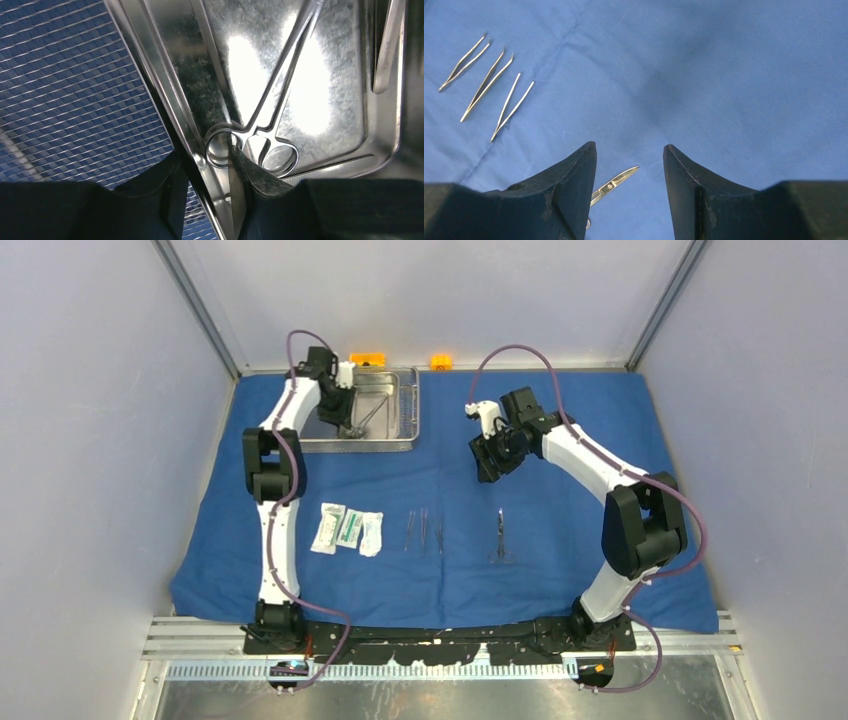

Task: Open and lay out the surgical kit

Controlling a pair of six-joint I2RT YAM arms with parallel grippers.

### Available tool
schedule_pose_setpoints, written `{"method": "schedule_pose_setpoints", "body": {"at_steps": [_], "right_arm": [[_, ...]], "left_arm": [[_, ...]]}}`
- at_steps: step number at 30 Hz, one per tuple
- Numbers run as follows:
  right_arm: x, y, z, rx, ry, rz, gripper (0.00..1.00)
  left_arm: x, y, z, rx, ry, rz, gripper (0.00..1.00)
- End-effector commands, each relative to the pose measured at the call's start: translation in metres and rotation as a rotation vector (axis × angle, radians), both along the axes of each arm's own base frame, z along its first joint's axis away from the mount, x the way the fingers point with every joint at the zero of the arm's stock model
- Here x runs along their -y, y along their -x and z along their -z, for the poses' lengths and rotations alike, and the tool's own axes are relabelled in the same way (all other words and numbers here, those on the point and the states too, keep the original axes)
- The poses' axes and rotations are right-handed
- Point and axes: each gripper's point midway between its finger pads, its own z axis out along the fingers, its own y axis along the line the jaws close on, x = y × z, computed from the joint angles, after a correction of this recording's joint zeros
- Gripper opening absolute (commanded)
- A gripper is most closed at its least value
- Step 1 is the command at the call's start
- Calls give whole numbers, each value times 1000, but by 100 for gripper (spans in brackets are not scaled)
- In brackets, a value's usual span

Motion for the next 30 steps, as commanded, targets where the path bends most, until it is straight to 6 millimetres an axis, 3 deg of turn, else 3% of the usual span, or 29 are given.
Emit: {"method": "schedule_pose_setpoints", "body": {"at_steps": [1,16,22,30], "right_arm": [[1,-7,-18,89,-3,-2,57],[27,-6,-20,103,6,74,57],[58,-22,-31,123,-38,228,57],[113,-39,-43,158,-41,464,57]], "left_arm": [[66,11,-19,20,74,59,33],[199,46,-15,-44,177,158,19],[255,52,-20,-20,235,129,19],[320,50,1,-68,355,14,18]]}}
